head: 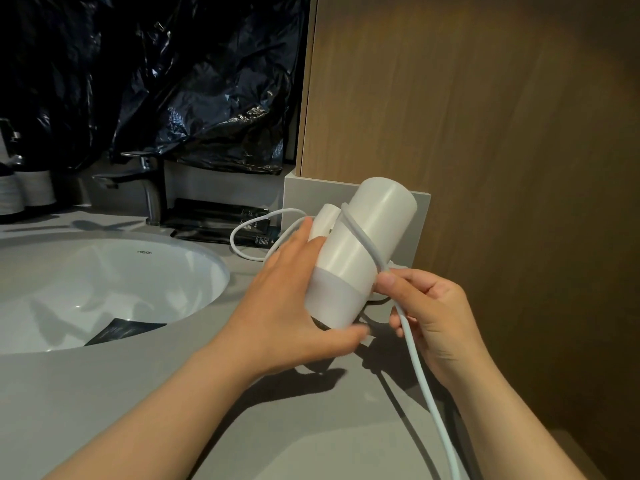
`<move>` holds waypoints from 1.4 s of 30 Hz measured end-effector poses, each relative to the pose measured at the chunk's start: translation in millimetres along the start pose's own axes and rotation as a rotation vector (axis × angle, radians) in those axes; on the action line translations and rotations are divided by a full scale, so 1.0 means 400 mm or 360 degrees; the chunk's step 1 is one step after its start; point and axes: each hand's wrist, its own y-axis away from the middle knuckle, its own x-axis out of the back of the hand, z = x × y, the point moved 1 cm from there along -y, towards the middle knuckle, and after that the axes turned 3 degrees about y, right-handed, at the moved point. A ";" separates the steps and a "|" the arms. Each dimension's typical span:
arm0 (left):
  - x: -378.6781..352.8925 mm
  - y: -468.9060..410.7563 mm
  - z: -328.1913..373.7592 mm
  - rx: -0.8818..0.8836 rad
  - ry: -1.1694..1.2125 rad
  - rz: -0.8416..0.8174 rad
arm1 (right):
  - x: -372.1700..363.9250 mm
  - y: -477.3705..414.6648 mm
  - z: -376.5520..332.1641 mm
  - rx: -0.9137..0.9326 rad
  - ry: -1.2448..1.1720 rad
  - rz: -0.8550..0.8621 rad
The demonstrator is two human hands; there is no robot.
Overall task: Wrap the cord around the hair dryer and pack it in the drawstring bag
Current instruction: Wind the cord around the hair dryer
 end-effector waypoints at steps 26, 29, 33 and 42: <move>0.001 -0.018 -0.013 0.0271 0.1639 0.0107 | 0.026 -0.002 -0.013 0.0046 -0.0137 -0.0313; -0.004 -0.020 -0.016 0.0252 0.1669 0.0101 | 0.016 -0.007 -0.007 -0.0073 -0.0143 -0.0339; -0.016 -0.016 -0.015 0.0180 0.1745 0.0045 | 0.006 -0.003 -0.004 -0.0178 -0.0046 -0.0447; -0.005 -0.015 -0.014 0.0107 0.1300 0.0203 | 0.002 0.000 -0.007 -0.0088 -0.0164 -0.0330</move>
